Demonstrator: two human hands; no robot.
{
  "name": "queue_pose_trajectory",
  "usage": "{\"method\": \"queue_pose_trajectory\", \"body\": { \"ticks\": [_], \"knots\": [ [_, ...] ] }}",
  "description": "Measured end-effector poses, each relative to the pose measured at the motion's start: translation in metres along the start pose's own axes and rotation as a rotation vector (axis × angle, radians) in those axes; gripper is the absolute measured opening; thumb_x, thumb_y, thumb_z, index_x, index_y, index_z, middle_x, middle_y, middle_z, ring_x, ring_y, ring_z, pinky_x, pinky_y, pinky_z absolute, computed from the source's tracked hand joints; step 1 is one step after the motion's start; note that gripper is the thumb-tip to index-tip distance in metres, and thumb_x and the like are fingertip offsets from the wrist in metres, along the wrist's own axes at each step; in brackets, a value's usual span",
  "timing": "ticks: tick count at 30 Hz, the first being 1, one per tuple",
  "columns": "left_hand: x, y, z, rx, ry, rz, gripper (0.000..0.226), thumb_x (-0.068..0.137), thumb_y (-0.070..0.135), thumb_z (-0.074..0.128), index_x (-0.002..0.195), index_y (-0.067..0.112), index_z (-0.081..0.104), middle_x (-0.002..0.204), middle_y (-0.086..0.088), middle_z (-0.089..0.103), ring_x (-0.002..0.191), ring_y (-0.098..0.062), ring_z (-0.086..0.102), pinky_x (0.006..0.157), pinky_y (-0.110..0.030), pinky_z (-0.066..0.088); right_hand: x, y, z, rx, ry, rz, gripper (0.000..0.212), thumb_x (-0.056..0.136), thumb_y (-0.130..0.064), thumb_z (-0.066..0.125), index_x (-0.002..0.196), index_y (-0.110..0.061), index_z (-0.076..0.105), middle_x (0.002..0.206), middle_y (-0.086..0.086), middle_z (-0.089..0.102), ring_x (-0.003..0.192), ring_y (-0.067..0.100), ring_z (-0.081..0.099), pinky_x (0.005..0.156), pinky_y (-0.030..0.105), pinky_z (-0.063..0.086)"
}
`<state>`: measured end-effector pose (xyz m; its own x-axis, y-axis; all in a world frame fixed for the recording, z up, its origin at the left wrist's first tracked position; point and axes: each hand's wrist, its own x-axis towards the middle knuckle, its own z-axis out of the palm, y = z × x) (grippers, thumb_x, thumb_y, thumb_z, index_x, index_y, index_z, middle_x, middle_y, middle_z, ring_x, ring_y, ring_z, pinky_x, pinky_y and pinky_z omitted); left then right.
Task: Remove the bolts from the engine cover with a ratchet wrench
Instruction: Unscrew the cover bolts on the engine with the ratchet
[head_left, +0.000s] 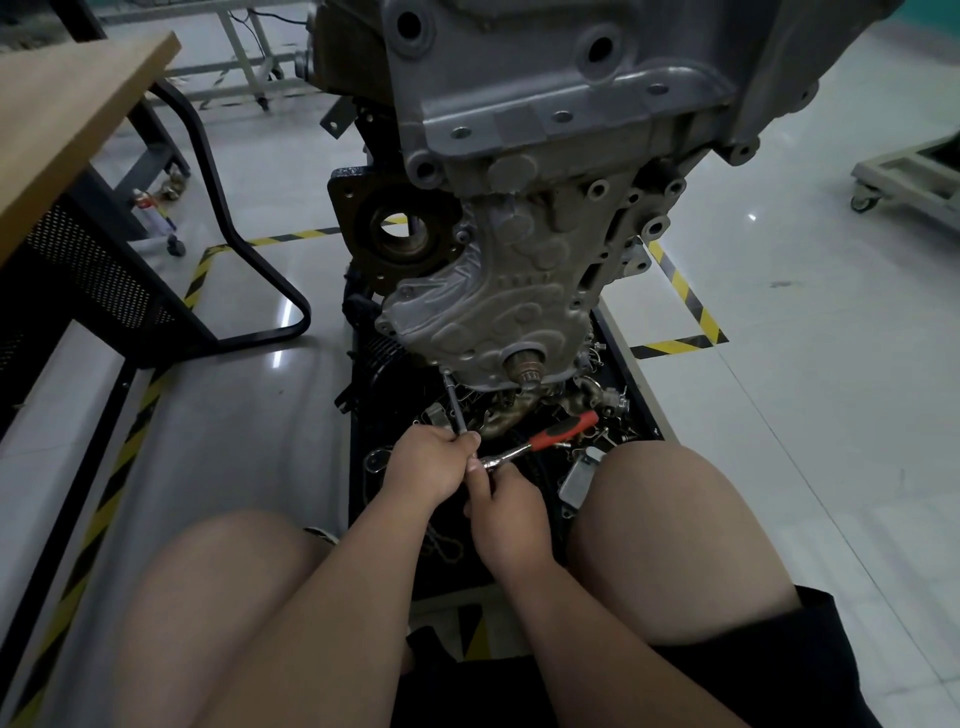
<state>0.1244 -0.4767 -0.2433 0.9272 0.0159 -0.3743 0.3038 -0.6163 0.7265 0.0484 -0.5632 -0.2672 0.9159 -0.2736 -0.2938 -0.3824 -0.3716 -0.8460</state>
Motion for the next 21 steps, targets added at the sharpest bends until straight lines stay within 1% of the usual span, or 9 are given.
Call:
{"method": "queue_pose_trajectory", "body": {
  "ticks": [2, 5, 7, 10, 12, 14, 17, 19, 21],
  "knots": [
    [0.001, -0.001, 0.001, -0.039, -0.004, -0.025, 0.04, 0.086, 0.031, 0.066, 0.048, 0.02, 0.065, 0.042, 0.009, 0.057, 0.035, 0.002, 0.047, 0.051, -0.021, 0.034, 0.002, 0.002, -0.001, -0.061, 0.013, -0.043, 0.036, 0.098, -0.048, 0.043, 0.084, -0.015, 0.049, 0.07, -0.001, 0.057, 0.059, 0.016, 0.051, 0.054, 0.031, 0.038],
    [0.001, -0.002, 0.001, -0.043, -0.008, -0.038, 0.038, 0.085, 0.032, 0.067, 0.059, 0.004, 0.067, 0.049, -0.001, 0.057, 0.041, -0.009, 0.048, 0.051, -0.022, 0.036, 0.006, 0.005, -0.001, -0.114, -0.005, -0.085, 0.033, 0.097, -0.045, 0.049, 0.093, -0.013, 0.054, 0.076, 0.004, 0.062, 0.064, 0.021, 0.056, 0.056, 0.033, 0.039],
    [0.001, -0.003, 0.0, -0.03, 0.002, -0.033, 0.038, 0.085, 0.032, 0.067, 0.062, 0.001, 0.067, 0.05, -0.004, 0.056, 0.04, -0.009, 0.047, 0.049, -0.021, 0.035, 0.005, 0.005, -0.001, -0.09, -0.022, -0.069, 0.032, 0.097, -0.045, 0.05, 0.09, -0.013, 0.055, 0.074, 0.002, 0.061, 0.061, 0.018, 0.054, 0.056, 0.033, 0.04],
    [0.001, -0.003, 0.0, 0.008, 0.019, -0.022, 0.035, 0.083, 0.033, 0.067, 0.055, 0.012, 0.067, 0.043, 0.005, 0.058, 0.036, 0.0, 0.048, 0.042, -0.017, 0.033, 0.003, 0.0, 0.001, 0.189, -0.077, 0.033, 0.038, 0.099, -0.042, 0.046, 0.087, -0.009, 0.06, 0.068, 0.003, 0.063, 0.056, 0.014, 0.057, 0.058, 0.038, 0.051],
    [0.001, 0.0, -0.002, 0.014, 0.03, -0.004, 0.038, 0.083, 0.033, 0.067, 0.05, 0.014, 0.063, 0.039, 0.007, 0.055, 0.034, 0.0, 0.048, 0.037, -0.012, 0.031, 0.003, -0.004, 0.002, 0.476, -0.175, 0.171, 0.048, 0.102, -0.043, 0.038, 0.091, -0.002, 0.062, 0.059, 0.004, 0.06, 0.049, 0.014, 0.057, 0.049, 0.031, 0.05],
    [0.001, 0.003, -0.003, 0.024, 0.028, 0.012, 0.042, 0.085, 0.032, 0.066, 0.047, 0.015, 0.058, 0.035, 0.008, 0.051, 0.033, 0.0, 0.046, 0.034, -0.011, 0.03, 0.003, -0.007, 0.003, 0.667, -0.264, 0.316, 0.056, 0.103, -0.048, 0.029, 0.093, -0.002, 0.059, 0.051, 0.004, 0.053, 0.041, 0.016, 0.051, 0.045, 0.024, 0.044],
    [-0.001, 0.004, -0.004, 0.033, -0.014, 0.001, 0.041, 0.088, 0.031, 0.062, 0.049, 0.017, 0.059, 0.034, 0.007, 0.051, 0.031, -0.001, 0.046, 0.032, -0.012, 0.028, 0.002, -0.011, 0.006, 0.843, -0.354, 0.428, 0.06, 0.102, -0.055, 0.02, 0.092, -0.005, 0.052, 0.049, 0.003, 0.044, 0.038, 0.016, 0.043, 0.047, 0.024, 0.039],
    [-0.002, 0.003, -0.004, 0.04, -0.037, -0.018, 0.039, 0.09, 0.032, 0.06, 0.055, 0.015, 0.062, 0.036, 0.006, 0.053, 0.03, -0.002, 0.046, 0.037, -0.018, 0.033, 0.001, -0.014, 0.007, 0.894, -0.387, 0.462, 0.06, 0.101, -0.058, 0.018, 0.092, -0.008, 0.048, 0.05, 0.002, 0.038, 0.041, 0.016, 0.038, 0.048, 0.024, 0.036],
    [-0.001, 0.002, -0.004, 0.038, -0.056, -0.033, 0.037, 0.091, 0.033, 0.057, 0.061, 0.013, 0.065, 0.036, 0.004, 0.053, 0.03, -0.003, 0.046, 0.04, -0.018, 0.031, 0.0, -0.015, 0.008, 0.934, -0.43, 0.488, 0.059, 0.1, -0.06, 0.015, 0.096, -0.01, 0.046, 0.051, 0.002, 0.033, 0.045, 0.017, 0.035, 0.05, 0.025, 0.034]
  ]
}}
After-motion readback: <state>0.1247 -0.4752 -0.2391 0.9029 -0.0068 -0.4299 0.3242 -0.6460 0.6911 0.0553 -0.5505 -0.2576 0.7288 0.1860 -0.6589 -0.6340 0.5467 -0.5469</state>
